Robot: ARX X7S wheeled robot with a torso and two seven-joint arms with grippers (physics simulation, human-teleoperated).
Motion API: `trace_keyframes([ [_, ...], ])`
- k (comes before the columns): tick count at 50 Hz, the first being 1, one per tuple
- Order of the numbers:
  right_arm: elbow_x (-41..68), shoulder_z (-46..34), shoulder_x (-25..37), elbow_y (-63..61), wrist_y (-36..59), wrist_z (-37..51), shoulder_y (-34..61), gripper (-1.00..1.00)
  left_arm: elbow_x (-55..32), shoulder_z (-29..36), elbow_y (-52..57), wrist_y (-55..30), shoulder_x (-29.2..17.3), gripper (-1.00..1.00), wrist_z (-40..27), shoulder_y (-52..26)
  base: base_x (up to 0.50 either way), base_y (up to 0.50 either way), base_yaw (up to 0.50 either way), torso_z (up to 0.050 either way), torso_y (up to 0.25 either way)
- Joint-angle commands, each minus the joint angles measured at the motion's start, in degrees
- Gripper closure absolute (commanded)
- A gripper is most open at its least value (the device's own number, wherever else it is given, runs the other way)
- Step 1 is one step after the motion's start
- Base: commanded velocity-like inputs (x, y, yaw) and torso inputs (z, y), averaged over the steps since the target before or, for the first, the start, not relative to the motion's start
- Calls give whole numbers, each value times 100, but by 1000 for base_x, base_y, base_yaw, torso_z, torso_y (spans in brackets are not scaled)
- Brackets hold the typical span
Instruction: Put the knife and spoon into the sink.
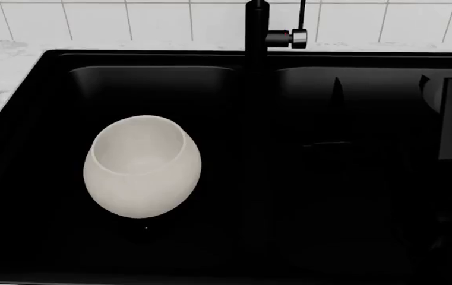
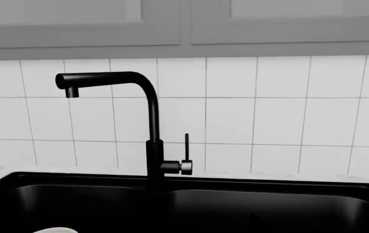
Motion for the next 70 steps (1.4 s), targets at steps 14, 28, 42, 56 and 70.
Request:
trace_keyframes([
  [14, -16, 44, 124, -78, -232, -4, -210, -100, -191, 1679, 868, -126, 755, 100, 1558, -201, 0, 0, 0, 0, 0],
  [28, 4, 70, 163, -136, -211, 7, -212, -100, -218, 2214, 690, 88, 1102, 100, 2329, -87, 0, 0, 0, 0, 0],
  [42, 8, 86, 193, -124, -229, -18, -251, -100, -383, 2437, -790, -128, 1785, 100, 2946, -397, 0, 0, 0, 0, 0],
  [56, -18, 93, 202, -119, -294, -14, -332, -100, -106, 2752, -1824, -137, 1987, 100, 3144, -541, 0, 0, 0, 0, 0],
  [70, -38, 98, 185, -91, -348, -10, -408, -100, 4, 3411, -1183, -391, 1527, 100, 3631, -575, 0, 0, 0, 0, 0],
])
